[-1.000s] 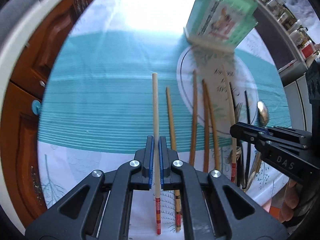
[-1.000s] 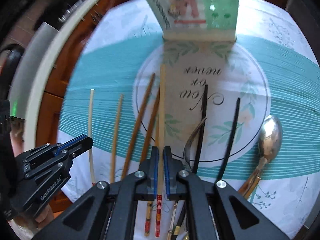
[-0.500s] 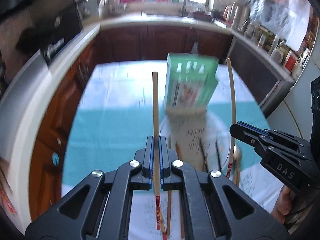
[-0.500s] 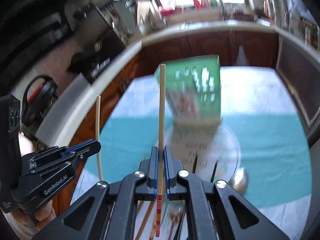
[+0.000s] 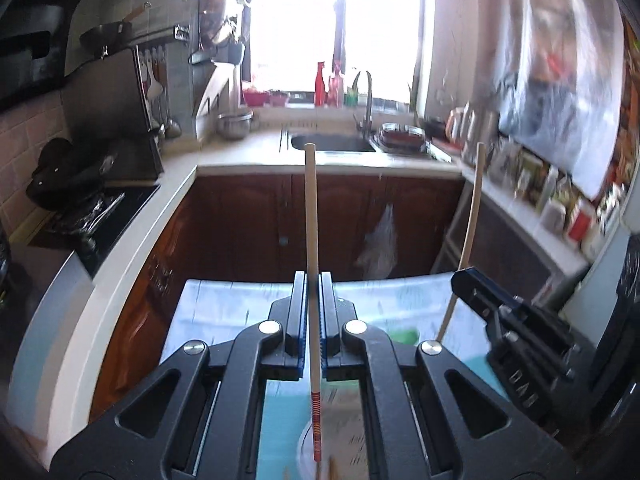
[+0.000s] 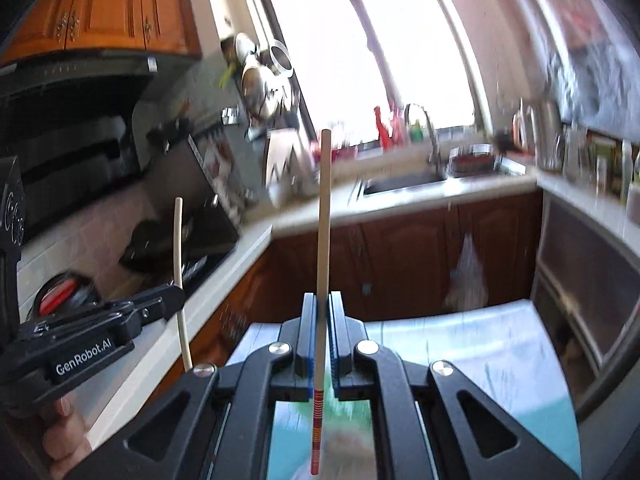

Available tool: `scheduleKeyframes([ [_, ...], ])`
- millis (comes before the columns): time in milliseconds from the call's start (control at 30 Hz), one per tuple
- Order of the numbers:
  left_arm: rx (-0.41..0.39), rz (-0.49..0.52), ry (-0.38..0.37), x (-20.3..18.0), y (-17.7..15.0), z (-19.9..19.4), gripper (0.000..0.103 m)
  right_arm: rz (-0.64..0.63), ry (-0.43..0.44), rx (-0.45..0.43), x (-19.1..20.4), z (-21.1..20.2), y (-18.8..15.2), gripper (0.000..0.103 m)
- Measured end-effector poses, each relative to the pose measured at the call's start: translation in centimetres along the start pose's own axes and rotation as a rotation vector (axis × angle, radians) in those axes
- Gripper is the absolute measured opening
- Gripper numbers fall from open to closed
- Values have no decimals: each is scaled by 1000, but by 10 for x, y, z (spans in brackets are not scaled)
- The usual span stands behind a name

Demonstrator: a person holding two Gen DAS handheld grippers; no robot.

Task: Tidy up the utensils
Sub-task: 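Lift both held chopsticks upright and carry them over the green holder, then lower the chopsticks into the green holder and open both tools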

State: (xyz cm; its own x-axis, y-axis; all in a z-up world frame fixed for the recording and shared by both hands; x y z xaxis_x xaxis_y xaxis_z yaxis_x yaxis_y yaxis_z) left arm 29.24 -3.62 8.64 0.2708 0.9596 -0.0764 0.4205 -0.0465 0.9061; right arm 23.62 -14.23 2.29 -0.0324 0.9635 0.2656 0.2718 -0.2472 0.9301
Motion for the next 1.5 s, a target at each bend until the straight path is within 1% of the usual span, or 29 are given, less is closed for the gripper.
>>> scheduleKeyframes([
  [67, -40, -42, -2, 1, 16, 17, 2, -18, -15, -51, -2, 12, 5, 5],
  [200, -78, -114, 16, 10, 22, 58, 2, -65, -37, -113, -3, 34, 0, 5],
  [300, -75, -171, 24, 19, 12, 89, 2, -90, -33, -131, -4, 45, -11, 5],
  [400, -77, -215, 29, 26, -5, 117, 2, -97, -15, -134, -5, 54, -22, 5],
  [500, -87, -213, 31, 30, -27, 135, 2, -96, 6, -120, -7, 62, -34, 5],
  [567, -87, -187, 36, 28, -46, 143, 2, -93, 14, -102, -11, 68, -47, 5],
  [733, -15, -109, 45, 20, -93, 160, 3, -112, 35, -26, -17, 77, -83, 5],
  [833, 15, -65, 44, 15, -114, 163, 3, -142, 76, 34, -14, 78, -105, 6],
  [867, 39, -55, 42, 12, -120, 165, 3, -149, 84, 53, -12, 78, -110, 6],
  [933, 94, -50, 35, 8, -132, 168, 4, -163, 91, 89, -11, 76, -119, 6],
  [1000, 150, -66, 23, 6, -147, 169, 5, -161, 104, 123, -10, 76, -126, 6],
  [1067, 179, -66, 20, 5, -155, 170, 5, -157, 112, 152, -10, 73, -130, 6],
  [1133, 197, -56, 18, 3, -164, 168, 6, -161, 110, 167, -11, 73, -130, 10],
  [1167, 209, -51, 16, 2, -170, 168, 6, -160, 110, 174, -11, 71, -131, 15],
  [1200, 217, -49, 15, 0, -173, 165, 8, -157, 112, 178, -12, 69, -131, 23],
  [1233, 229, -50, 11, 0, -177, 164, 11, -153, 111, 177, -12, 67, -130, 26],
  [1267, 237, -54, 9, 1, -178, 161, 20, -152, 107, 173, -13, 64, -129, 30],
  [1300, 237, -66, 14, 4, -179, 159, 32, -156, 105, 169, -12, 61, -129, 30],
  [1333, 238, -73, 26, 7, -180, 156, 37, -165, 103, 173, -11, 60, -129, 30],
  [1367, 237, -78, 35, 10, -180, 153, 45, -170, 96, 174, -11, 58, -130, 31],
  [1400, 237, -82, 37, 14, -180, 152, 50, -174, 97, 176, -10, 57, -130, 31],
  [1500, 248, -82, 37, 18, -180, 145, 52, -181, 94, 183, -9, 55, -131, 31],
])
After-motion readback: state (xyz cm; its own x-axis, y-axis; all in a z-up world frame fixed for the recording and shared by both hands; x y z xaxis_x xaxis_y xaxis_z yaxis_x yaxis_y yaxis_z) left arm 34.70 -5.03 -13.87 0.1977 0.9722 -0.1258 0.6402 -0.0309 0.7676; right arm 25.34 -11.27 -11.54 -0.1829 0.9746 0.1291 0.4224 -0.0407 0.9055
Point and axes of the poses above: each gripper's, at about its wrist camera, not at the fingertips, and z roughly the way its jaws point, x to its left, y to its top, the point moved 7 cm from there along z, roughly the way its jaws point, and after that the axes turned 7 degrees about -x, right-handed, at the moved point
